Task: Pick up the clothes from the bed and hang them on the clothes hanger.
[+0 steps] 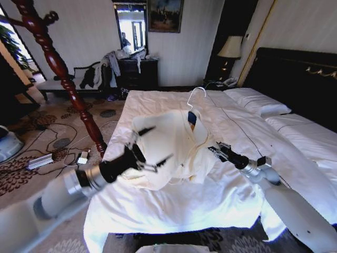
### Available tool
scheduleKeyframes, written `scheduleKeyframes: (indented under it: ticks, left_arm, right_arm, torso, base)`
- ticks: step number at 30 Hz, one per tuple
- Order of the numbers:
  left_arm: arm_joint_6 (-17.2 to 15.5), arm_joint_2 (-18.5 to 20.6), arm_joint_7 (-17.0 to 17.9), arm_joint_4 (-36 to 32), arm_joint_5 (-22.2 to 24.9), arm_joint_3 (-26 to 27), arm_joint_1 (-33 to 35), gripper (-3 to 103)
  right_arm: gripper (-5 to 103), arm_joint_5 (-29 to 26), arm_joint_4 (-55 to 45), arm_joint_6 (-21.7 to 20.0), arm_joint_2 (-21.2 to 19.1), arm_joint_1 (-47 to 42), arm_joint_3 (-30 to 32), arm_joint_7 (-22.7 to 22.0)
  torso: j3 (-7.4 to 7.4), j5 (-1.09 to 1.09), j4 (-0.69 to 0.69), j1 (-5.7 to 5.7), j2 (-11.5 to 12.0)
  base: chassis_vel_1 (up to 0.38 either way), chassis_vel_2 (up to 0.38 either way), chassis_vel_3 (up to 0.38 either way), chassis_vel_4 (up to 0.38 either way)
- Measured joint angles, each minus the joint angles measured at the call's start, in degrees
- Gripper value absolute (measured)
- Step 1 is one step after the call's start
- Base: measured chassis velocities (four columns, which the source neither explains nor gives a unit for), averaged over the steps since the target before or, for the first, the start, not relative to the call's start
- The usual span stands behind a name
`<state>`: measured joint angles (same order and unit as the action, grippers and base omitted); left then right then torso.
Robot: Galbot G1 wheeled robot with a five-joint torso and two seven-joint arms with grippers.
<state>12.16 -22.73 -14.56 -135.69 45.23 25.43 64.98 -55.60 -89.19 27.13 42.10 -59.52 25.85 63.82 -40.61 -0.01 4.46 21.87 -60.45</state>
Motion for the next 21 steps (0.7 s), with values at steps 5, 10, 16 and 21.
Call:
scheduleKeyframes:
  ticks: [5,10,16,21]
  left_arm:
    - [0.9,0.9,-4.3,4.5,0.8,-0.7,0.0,100]
    - [1.0,1.0,-7.0,8.5,0.3,-2.9,0.2,100]
    - [-0.1,3.1,-8.1,10.6,0.4,-4.9,0.2,100]
    - [-1.5,6.7,-9.3,9.7,1.5,-6.7,0.9,100]
  right_arm:
    - [23,2.1,1.0,1.6,0.3,0.0,0.4,4.1]
    - [23,3.3,0.6,2.1,-0.1,-0.4,1.2,8.9]
    - [23,4.0,0.5,2.2,-0.2,-0.5,1.1,11.5]
    - [23,5.4,-1.0,2.2,-0.1,0.2,-0.6,12.5]
  torso:
    - [0.0,0.01,0.01,0.0,0.0]
    - [0.0,-0.01,0.0,0.01,0.0]
    - [0.0,0.0,0.0,0.0,0.0]
    - [0.0,0.0,0.01,0.0,0.0]
  base:
    - [0.0,0.0,0.0,0.0]
    - [0.0,0.0,0.0,0.0]
    - [0.0,0.0,0.0,0.0]
    - [0.0,0.0,0.0,0.0]
